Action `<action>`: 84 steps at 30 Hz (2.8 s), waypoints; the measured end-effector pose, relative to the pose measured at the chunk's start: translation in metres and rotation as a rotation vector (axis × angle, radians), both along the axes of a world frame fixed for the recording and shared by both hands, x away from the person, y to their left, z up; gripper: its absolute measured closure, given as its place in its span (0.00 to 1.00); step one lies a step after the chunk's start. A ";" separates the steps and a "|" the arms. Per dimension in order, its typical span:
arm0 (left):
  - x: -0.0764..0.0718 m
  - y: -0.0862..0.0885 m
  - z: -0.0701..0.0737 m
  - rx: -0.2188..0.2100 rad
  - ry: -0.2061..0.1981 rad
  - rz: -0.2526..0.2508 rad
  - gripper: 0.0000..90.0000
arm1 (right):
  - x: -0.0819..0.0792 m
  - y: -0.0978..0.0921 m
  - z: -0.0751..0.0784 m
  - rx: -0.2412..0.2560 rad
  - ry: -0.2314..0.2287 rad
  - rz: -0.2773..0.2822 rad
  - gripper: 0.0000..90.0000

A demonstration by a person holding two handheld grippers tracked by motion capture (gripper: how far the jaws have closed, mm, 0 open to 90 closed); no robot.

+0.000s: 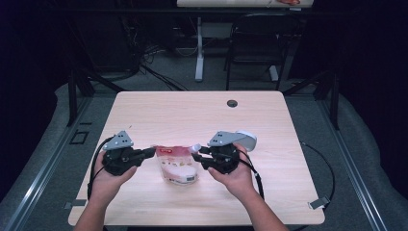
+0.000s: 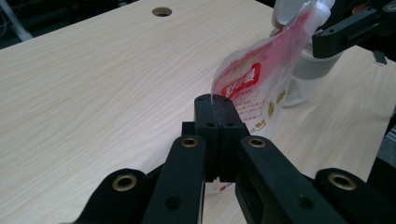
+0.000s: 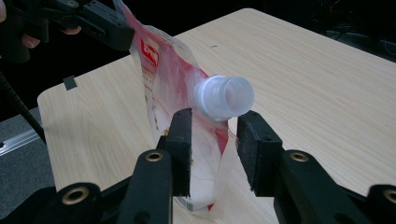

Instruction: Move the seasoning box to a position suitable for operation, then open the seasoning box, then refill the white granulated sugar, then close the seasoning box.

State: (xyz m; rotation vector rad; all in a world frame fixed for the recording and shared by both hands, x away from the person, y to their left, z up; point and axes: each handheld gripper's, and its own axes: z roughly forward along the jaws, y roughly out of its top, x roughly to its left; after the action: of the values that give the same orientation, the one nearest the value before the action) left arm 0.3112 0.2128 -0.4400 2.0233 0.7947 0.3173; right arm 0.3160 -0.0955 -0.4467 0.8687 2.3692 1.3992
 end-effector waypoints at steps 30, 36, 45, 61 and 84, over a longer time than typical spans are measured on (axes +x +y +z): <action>-0.010 -0.015 0.000 -0.025 0.014 -0.063 0.95 | -0.019 -0.026 -0.002 0.003 -0.007 0.013 0.71; -0.011 -0.010 0.004 -0.033 0.019 -0.051 0.89 | -0.025 -0.034 0.003 -0.002 -0.014 0.008 0.71; -0.015 -0.002 0.012 0.001 0.012 -0.012 0.81 | -0.033 -0.045 0.012 -0.002 -0.020 0.009 0.71; -0.012 0.013 0.012 0.003 0.035 0.015 0.76 | -0.035 -0.040 0.037 -0.039 -0.039 0.013 0.72; -0.009 0.018 0.006 0.010 0.054 0.017 0.77 | -0.013 0.002 0.074 -0.123 -0.034 0.112 0.75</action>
State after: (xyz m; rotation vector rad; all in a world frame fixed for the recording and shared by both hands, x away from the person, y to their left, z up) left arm 0.3026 0.2304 -0.4337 2.0426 0.8454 0.2773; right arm 0.3030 -0.0934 -0.3729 0.6846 2.4815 1.2809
